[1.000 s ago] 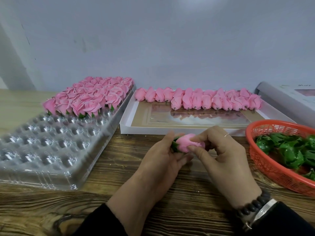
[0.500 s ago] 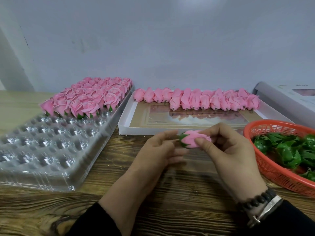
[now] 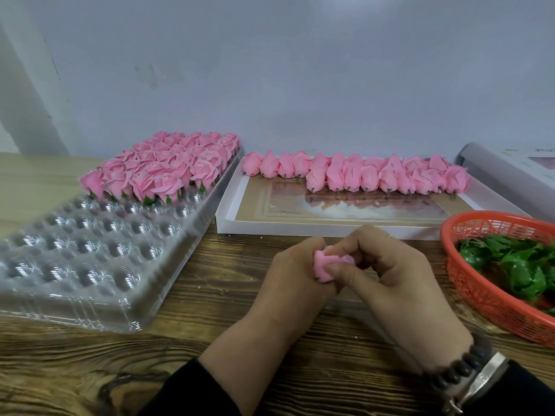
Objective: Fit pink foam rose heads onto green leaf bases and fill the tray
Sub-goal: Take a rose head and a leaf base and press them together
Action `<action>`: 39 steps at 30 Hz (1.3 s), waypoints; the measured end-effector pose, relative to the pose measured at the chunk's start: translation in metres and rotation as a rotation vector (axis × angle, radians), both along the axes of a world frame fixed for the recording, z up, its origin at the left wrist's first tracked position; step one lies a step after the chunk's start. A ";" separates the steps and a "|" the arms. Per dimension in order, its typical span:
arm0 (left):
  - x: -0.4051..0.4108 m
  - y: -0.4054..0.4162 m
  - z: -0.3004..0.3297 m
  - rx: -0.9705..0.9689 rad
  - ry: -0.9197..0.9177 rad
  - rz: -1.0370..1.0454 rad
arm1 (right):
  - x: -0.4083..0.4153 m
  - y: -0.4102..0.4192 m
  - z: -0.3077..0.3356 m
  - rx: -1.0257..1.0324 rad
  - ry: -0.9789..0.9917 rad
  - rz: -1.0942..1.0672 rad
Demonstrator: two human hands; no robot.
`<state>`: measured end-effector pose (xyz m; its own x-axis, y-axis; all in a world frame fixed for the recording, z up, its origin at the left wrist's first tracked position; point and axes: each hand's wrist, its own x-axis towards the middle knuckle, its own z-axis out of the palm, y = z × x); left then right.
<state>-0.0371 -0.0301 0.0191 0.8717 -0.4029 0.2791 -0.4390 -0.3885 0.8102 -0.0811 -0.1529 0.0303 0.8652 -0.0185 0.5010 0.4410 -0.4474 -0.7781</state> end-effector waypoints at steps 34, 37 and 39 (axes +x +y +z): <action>-0.002 -0.011 0.000 -1.019 0.840 -0.252 | 0.001 0.018 -0.003 0.329 0.112 0.018; -0.001 -0.010 0.000 -0.956 0.825 -0.231 | 0.001 0.014 -0.002 0.466 0.204 0.164; -0.002 -0.010 0.001 -0.959 0.831 -0.191 | 0.000 0.013 -0.002 0.461 0.227 0.168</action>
<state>-0.0388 -0.0401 0.0199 0.8737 -0.4813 -0.0716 0.3469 0.5130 0.7852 -0.0811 -0.1398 0.0283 0.9607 -0.0448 0.2738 0.2751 0.0253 -0.9611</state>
